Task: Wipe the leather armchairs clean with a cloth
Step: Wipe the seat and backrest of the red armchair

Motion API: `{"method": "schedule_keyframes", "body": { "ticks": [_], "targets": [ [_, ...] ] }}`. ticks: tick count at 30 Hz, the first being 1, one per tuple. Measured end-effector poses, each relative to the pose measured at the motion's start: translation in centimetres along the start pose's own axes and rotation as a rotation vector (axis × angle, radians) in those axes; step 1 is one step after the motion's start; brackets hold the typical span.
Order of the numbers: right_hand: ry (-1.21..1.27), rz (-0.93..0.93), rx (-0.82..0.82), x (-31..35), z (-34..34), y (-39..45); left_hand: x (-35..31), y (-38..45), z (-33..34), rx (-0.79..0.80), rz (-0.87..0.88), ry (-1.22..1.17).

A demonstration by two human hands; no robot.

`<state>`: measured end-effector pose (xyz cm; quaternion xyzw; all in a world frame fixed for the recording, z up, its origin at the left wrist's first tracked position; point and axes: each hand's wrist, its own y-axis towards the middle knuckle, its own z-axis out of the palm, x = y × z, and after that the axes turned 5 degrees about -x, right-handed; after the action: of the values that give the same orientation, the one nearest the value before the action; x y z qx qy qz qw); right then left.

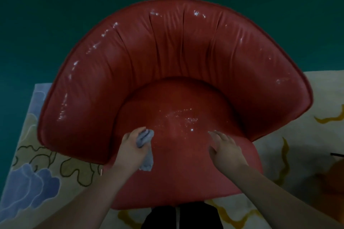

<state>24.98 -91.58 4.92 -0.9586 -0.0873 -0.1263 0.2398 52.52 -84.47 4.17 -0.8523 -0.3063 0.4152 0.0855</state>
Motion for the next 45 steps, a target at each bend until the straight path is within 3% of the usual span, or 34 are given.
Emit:
{"method": "schedule_keyframes", "body": {
  "ticks": [7,16,21,26,28,33,38,39,40,44,45],
  "targets": [
    [0.029,0.002,-0.038,-3.8,5.3,7.7,0.6,4.6,6.8,-0.106,-0.110,-0.212],
    [0.057,-0.015,-0.173,-7.8,13.5,13.6,0.8,8.2,17.8,-0.029,0.074,-0.311],
    [0.107,0.000,-0.277,-9.8,16.0,13.0,0.7,9.4,22.0,-0.019,0.232,-0.223],
    [0.194,-0.004,-0.424,-10.8,16.7,12.5,-0.4,9.8,26.9,-0.027,0.536,0.000],
    [0.212,0.008,-0.427,-11.1,17.1,12.3,-0.1,10.4,29.3,0.016,0.597,0.035],
    [0.207,0.011,-0.368,-12.0,18.1,11.9,1.8,12.8,29.4,-0.070,0.907,0.246],
    [0.234,0.000,-0.374,-12.6,18.0,11.4,2.2,16.5,27.8,-0.317,0.621,0.282],
    [0.249,0.001,-0.387,-12.7,18.1,11.2,1.1,16.0,28.6,-0.298,0.628,0.190],
    [0.262,0.002,-0.402,-12.8,18.1,11.1,0.1,15.0,29.6,-0.179,0.656,0.082],
    [0.276,0.023,-0.448,-14.0,18.4,10.4,-0.1,11.7,33.1,0.033,0.969,0.224],
    [0.277,0.024,-0.458,-14.4,18.3,10.3,0.1,12.3,32.8,0.015,1.026,0.273]
  ]
}}
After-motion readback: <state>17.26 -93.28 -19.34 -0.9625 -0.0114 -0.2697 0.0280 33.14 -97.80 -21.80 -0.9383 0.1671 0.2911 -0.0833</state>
